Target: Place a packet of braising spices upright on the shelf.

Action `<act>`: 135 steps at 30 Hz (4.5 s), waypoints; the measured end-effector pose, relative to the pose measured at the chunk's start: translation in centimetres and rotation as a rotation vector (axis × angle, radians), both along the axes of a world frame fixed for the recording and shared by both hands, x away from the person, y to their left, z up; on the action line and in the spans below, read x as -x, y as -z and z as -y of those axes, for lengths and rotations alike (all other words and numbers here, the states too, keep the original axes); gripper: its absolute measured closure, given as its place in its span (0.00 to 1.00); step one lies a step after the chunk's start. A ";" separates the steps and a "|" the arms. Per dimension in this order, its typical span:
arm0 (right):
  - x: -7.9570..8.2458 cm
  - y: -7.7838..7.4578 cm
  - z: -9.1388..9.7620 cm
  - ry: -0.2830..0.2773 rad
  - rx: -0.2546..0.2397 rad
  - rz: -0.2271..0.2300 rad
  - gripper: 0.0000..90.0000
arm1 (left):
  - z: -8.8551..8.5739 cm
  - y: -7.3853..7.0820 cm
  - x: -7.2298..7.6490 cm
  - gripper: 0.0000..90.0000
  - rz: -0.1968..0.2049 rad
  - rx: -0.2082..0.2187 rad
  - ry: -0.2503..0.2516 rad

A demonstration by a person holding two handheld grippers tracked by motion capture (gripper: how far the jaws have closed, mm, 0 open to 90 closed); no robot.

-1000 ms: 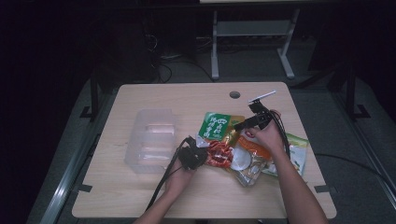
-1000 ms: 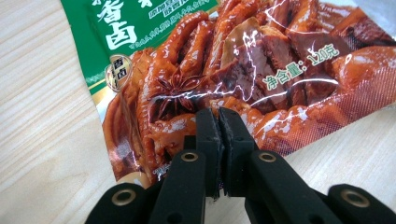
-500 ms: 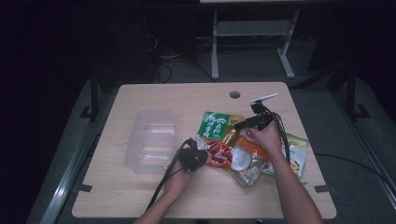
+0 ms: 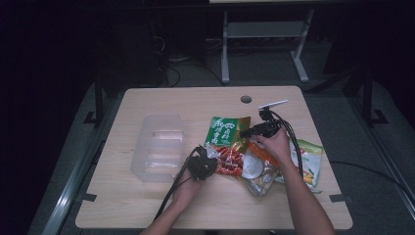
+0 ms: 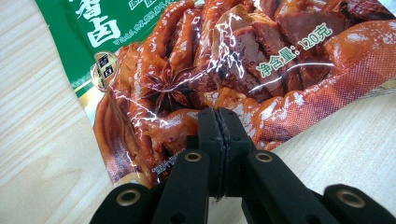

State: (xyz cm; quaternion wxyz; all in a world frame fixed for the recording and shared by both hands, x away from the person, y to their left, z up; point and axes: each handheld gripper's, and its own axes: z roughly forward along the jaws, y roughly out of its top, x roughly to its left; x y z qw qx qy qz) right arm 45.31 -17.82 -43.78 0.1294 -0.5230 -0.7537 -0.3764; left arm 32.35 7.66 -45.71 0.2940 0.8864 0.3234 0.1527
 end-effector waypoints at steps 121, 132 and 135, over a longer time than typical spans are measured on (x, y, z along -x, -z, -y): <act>14.5 -9.3 -1.2 -0.360 -0.028 0.495 1.00 | -5.8 -4.0 6.1 0.43 0.015 0.423 0.049; 13.7 -10.9 -1.6 -0.330 -0.023 0.515 1.00 | -5.9 -3.5 7.1 0.40 0.044 0.390 0.089; 13.3 -11.3 -1.9 -0.331 -0.022 0.510 1.00 | -6.0 -3.4 7.3 0.40 0.055 0.386 0.097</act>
